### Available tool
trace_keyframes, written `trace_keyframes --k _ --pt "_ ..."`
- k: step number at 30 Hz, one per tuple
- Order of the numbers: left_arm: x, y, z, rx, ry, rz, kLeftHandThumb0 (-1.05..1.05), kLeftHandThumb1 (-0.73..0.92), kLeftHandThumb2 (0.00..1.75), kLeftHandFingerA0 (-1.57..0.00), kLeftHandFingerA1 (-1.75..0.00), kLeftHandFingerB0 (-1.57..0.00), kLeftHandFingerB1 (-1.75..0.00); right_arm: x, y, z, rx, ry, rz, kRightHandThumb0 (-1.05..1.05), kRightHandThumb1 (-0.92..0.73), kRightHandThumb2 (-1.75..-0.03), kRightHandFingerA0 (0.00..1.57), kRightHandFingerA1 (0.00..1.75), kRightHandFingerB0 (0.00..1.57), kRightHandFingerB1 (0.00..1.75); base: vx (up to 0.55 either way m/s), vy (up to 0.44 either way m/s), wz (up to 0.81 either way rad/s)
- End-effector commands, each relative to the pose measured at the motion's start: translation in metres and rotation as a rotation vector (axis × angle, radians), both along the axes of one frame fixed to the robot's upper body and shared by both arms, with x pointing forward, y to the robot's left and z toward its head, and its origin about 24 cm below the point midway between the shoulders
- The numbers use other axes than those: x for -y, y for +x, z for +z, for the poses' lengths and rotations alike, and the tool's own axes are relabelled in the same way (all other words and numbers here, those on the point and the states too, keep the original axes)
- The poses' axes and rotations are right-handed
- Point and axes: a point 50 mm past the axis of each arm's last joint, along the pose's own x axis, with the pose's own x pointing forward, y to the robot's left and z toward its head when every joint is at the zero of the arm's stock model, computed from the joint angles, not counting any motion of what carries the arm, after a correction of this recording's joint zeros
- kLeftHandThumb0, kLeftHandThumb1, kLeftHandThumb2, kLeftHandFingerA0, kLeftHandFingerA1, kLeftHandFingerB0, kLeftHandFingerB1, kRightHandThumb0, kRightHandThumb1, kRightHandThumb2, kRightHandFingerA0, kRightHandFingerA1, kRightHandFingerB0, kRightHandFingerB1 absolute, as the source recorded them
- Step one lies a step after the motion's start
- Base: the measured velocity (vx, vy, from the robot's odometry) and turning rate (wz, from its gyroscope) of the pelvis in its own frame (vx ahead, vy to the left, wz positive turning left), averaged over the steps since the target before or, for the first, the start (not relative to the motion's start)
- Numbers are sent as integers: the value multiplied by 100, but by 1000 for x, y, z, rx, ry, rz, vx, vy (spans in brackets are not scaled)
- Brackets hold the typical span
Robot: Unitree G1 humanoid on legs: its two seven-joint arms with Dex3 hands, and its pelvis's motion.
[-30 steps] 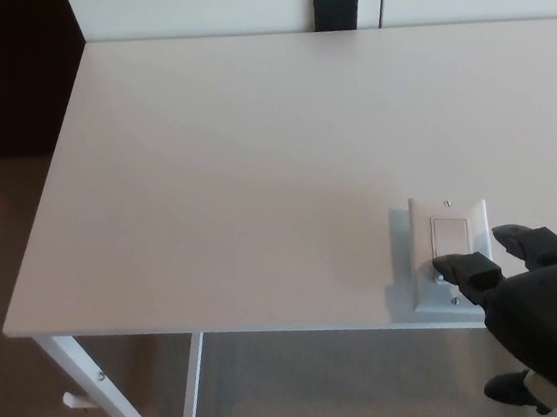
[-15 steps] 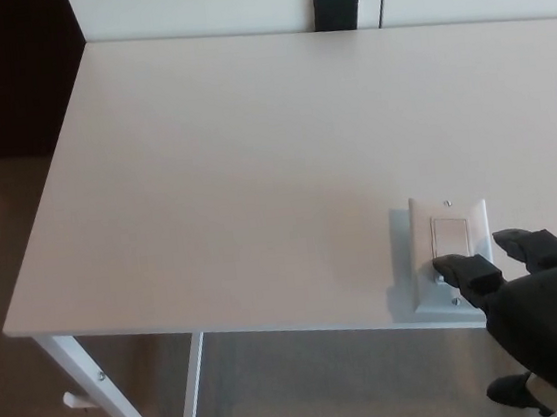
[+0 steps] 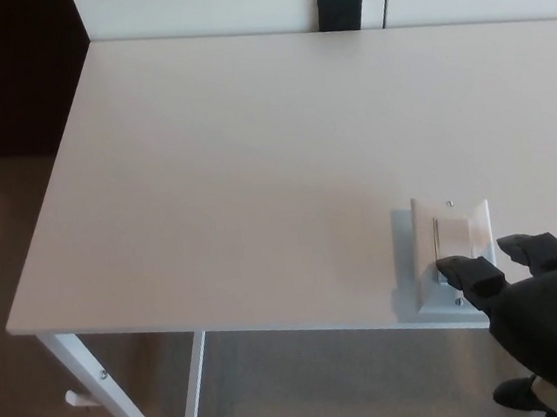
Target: The robot walk towards a table in front and then clicks the light switch button using the right hand's index finger
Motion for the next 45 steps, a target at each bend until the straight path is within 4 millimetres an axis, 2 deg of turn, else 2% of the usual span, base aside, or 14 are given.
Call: trace_keyframes --k 1,4,6,11,12,13,18,20,21,22,24,25,26,45 --pt "-4 -2 -1 -18 26 -4 -25 59 57 -54 -44 -53 -41 9 -5 -9 -94 -38 -36 -60 -42 -69 7 42 35 41 0 0 0" --pt "-4 -1 0 -18 26 -3 -24 59 57 -54 -44 -53 -41 9 -4 -4 -68 -23 -33 -60 -41 -70 5 39 27 40 0 0 0" --pt "-4 -3 -1 -21 22 -4 -24 59 57 -53 -44 -52 -41 8 -5 1 -21 5 -35 -59 -40 -68 5 33 16 38 0 0 0" --pt "-4 -4 -1 -25 6 6 -25 58 57 -53 -44 -53 -41 6 -9 19 116 84 -44 -57 -37 -72 1 28 9 34 0 0 0" --pt "-4 -4 -2 -31 4 10 -25 59 57 -53 -44 -52 -41 5 -11 28 165 107 -40 -53 -49 -57 0 31 12 25 0 0 0" --pt "-4 -3 -2 -29 3 7 -24 59 57 -53 -44 -52 -41 4 -15 42 242 149 -31 -59 -37 -74 0 28 8 32 0 0 0" --pt "-5 -2 -2 -26 9 -4 -25 59 57 -53 -44 -53 -41 1 -31 76 381 260 8 -65 -37 -72 0 21 8 31 0 0 0" --pt "-4 -3 -2 -33 7 -5 -25 59 57 -52 -44 -52 -41 1 -38 82 380 281 21 -65 -37 -72 0 23 7 34 0 0 0" --pt "-4 -4 -2 -34 7 -8 -24 59 57 -52 -44 -52 -41 0 -46 86 367 312 41 -61 -49 -68 0 23 7 36 0 0 0" --pt "-4 -4 -2 -34 6 -7 -24 58 57 -52 -44 -52 -41 -1 -55 87 347 337 56 -65 -39 -76 0 34 8 42 0 0 0" --pt "-5 -5 -3 -36 9 -5 -24 58 57 -53 -44 -52 -41 -1 -71 84 281 374 78 -64 -39 -76 0 34 7 42 0 0 0" --pt "-5 -4 -3 -37 10 -5 -24 59 57 -53 -44 -52 -41 0 -74 83 263 374 78 -59 -52 -56 0 34 12 35 0 0 0" --pt "-5 -4 -3 -37 12 -5 -24 59 57 -53 -44 -52 -41 1 -77 81 242 372 78 -59 -52 -56 0 34 12 35 0 0 0" --pt "-5 -4 -3 -37 12 -6 -24 59 57 -53 -44 -52 -41 3 -79 82 240 385 93 -59 -52 -56 0 34 12 35 0 0 0"
